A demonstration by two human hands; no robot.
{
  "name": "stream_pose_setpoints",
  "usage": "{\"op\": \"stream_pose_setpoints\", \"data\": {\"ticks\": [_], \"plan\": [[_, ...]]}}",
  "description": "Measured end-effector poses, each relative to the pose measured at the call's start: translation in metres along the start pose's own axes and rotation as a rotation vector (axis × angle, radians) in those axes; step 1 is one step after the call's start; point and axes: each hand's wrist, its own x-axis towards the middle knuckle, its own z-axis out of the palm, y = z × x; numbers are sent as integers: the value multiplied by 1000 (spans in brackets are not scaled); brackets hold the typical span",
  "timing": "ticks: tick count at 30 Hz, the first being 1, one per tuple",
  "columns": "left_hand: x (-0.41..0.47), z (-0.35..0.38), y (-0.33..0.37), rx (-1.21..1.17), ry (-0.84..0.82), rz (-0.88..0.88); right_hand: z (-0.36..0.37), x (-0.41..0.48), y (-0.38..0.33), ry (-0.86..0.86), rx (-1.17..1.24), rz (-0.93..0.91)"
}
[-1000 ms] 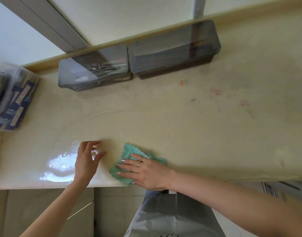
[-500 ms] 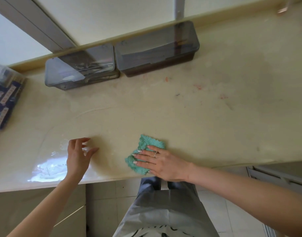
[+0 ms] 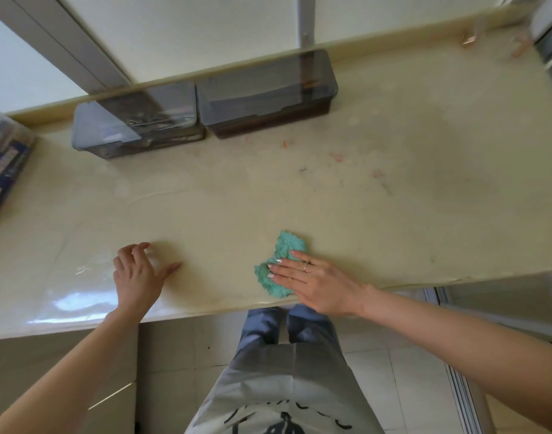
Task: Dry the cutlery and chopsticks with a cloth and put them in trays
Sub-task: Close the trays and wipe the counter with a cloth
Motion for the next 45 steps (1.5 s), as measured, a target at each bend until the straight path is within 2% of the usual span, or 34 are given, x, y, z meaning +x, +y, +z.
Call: {"op": "stream_pose_setpoints", "data": {"ticks": [9, 15, 20, 23, 25, 26, 28, 30, 31, 33, 35, 38, 41, 43, 45], "plan": [[-6, -4, 5, -2, -31, -35, -31, -45, 22, 93, 162, 65], [-5, -5, 7, 5, -47, -57, -45, -71, 32, 93, 211, 89], [-5, -8, 12, 27, -64, -59, -54, -98, 35, 106, 159, 178], [-7, -8, 31, 2, 75, 128, -54, -107, 30, 196, 113, 277], [-11, -7, 60, -81, 145, 338, -53, -104, 21, 337, 192, 482], [-14, -5, 78, -149, 127, 451, -57, -99, 15, 438, 318, 639], [-24, -6, 121, -339, -24, 614, -72, -82, 10, 659, 727, 982], [-40, -13, 169, -616, -323, 560, -87, -64, 15, 809, 1148, 1234], [-48, -20, 193, -754, -510, 485, -96, -57, 17, 846, 1321, 1268], [-60, -30, 233, -938, -871, 352, -112, -45, 19, 831, 1580, 1207], [-64, -37, 257, -994, -1060, 342, -126, -35, 20, 733, 1724, 1108], [-62, -40, 264, -1051, -1100, 320, -139, -30, 25, 674, 1801, 1029], [-59, -45, 259, -960, -1061, 373, -138, -28, 31, 755, 1598, 1149], [-57, -46, 256, -988, -958, 390, -129, -30, 35, 769, 1434, 1202], [-57, -50, 256, -1058, -900, 364, -121, -32, 33, 610, 1430, 1133]]}}
